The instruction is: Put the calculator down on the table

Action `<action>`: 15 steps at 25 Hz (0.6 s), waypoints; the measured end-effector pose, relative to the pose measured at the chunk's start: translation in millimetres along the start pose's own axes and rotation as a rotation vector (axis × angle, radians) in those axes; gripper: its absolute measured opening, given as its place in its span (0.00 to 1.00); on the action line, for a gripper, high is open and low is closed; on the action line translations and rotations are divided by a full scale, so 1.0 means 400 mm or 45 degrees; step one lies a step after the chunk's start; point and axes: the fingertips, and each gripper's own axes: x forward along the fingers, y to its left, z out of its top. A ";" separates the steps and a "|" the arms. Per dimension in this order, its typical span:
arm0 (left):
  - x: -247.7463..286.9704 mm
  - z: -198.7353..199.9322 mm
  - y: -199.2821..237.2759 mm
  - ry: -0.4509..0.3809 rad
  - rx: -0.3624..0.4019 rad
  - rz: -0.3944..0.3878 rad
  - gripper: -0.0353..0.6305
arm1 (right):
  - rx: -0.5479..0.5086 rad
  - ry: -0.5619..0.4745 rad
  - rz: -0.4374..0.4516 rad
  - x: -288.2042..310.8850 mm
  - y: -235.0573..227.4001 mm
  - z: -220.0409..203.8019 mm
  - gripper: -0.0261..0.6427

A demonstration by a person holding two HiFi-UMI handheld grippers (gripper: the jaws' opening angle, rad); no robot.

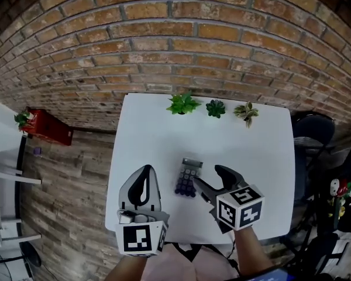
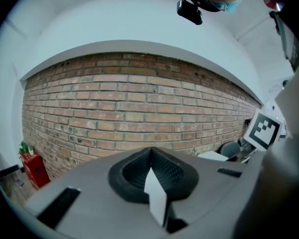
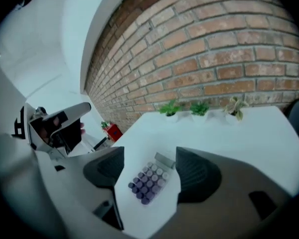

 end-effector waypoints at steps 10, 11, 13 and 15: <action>-0.083 0.281 -0.088 -0.277 0.052 -0.052 0.07 | -0.312 -0.590 -0.139 -0.279 0.124 0.262 0.04; -0.089 0.300 -0.094 -0.298 0.055 -0.055 0.07 | -0.332 -0.626 -0.145 -0.300 0.131 0.278 0.04; -0.099 0.331 -0.104 -0.334 0.062 -0.064 0.07 | -0.364 -0.684 -0.155 -0.334 0.141 0.304 0.04; -0.108 0.351 -0.116 -0.357 0.072 -0.075 0.07 | -0.385 -0.714 -0.169 -0.358 0.149 0.315 0.04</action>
